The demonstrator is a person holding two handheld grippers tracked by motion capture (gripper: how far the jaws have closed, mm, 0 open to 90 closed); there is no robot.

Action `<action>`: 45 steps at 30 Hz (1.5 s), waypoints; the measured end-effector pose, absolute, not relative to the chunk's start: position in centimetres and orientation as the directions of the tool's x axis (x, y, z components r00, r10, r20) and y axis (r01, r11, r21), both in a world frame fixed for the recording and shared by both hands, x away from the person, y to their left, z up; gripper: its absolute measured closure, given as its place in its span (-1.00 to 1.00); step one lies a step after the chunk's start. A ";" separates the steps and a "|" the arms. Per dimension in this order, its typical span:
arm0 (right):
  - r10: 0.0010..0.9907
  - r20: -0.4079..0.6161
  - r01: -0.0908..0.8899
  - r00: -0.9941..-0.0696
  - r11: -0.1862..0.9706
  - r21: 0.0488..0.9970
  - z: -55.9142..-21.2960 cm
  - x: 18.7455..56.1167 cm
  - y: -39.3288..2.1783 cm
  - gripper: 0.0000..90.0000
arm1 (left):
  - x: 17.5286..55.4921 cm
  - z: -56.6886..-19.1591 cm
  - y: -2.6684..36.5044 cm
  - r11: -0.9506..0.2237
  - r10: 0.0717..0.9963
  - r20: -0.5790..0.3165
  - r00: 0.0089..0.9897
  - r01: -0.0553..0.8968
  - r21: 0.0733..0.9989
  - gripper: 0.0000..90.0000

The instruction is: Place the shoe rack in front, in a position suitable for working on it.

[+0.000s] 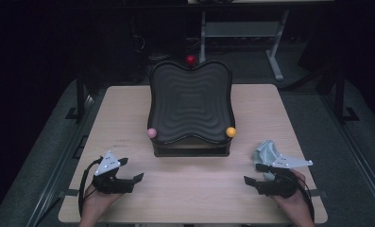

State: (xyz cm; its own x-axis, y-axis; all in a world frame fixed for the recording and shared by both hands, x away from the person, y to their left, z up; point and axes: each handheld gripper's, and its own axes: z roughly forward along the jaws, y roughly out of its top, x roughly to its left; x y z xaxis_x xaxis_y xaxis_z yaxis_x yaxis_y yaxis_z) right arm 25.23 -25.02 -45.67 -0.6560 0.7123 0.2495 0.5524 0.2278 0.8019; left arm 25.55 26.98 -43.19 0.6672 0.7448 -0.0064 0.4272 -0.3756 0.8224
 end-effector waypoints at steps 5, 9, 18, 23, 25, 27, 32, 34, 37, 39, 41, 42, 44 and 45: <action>0.712 0.249 0.547 -0.657 0.223 0.807 -45.6 25.0 -25.2 -0.47 | 25.6 -43.2 27.0 -0.367 0.743 -0.014 0.669 0.426 0.827 -0.64; 0.711 0.249 0.539 -0.658 0.213 0.815 -45.6 25.1 -25.2 -0.47 | 25.6 -43.3 27.2 -0.362 0.742 -0.023 0.670 0.430 0.827 -0.64; 0.698 0.239 0.510 -0.674 0.206 0.835 -44.8 25.8 -24.4 -0.47 | 25.8 -42.2 27.0 -0.328 0.725 -0.069 0.685 0.431 0.840 -0.64; 0.693 0.228 0.493 -0.683 0.208 0.845 -43.8 26.0 -24.2 -0.47 | 26.1 -41.1 26.1 -0.327 0.703 -0.067 0.708 0.406 0.853 -0.64; 0.687 0.228 0.489 -0.690 0.211 0.846 -43.4 26.0 -24.1 -0.47 | 26.1 -40.8 26.0 -0.327 0.700 -0.068 0.711 0.403 0.855 -0.64; 0.684 0.229 0.489 -0.693 0.212 0.846 -43.2 26.0 -24.0 -0.47 | 26.3 -40.3 25.8 -0.324 0.689 -0.070 0.721 0.393 0.861 -0.64; 0.666 0.217 0.471 -0.714 0.228 0.852 -41.8 26.8 -23.6 -0.47 | 26.6 -38.6 25.4 -0.346 0.676 -0.025 0.736 0.347 0.872 -0.64; 0.656 0.223 0.468 -0.721 0.225 0.855 -41.3 27.1 -23.4 -0.47 | 26.8 -38.3 25.3 -0.349 0.674 -0.021 0.738 0.344 0.872 -0.64; 0.653 0.219 0.466 -0.725 0.231 0.854 -40.6 27.6 -23.1 -0.47 | 27.1 -38.0 25.3 -0.351 0.675 -0.019 0.738 0.344 0.871 -0.64; 0.652 0.212 0.461 -0.728 0.236 0.855 -40.1 28.0 -23.0 -0.47 | 27.5 -37.7 25.3 -0.352 0.674 -0.017 0.738 0.342 0.871 -0.64; 0.653 0.210 0.460 -0.728 0.236 0.856 -39.9 28.2 -22.9 -0.47 | 27.9 -37.5 25.2 -0.353 0.673 -0.017 0.740 0.341 0.871 -0.64; 0.653 0.211 0.457 -0.728 0.233 0.858 -39.5 28.7 -22.8 -0.47 | 28.4 -37.2 25.0 -0.365 0.669 -0.010 0.744 0.340 0.867 -0.63; 0.655 0.211 0.457 -0.726 0.230 0.859 -39.1 29.2 -22.7 -0.47 | 29.0 -37.0 24.9 -0.364 0.668 -0.013 0.744 0.341 0.867 -0.63; 0.655 0.211 0.457 -0.726 0.230 0.859 -39.1 29.2 -22.7 -0.47 | 29.0 -37.0 24.9 -0.364 0.668 -0.013 0.744 0.341 0.867 -0.63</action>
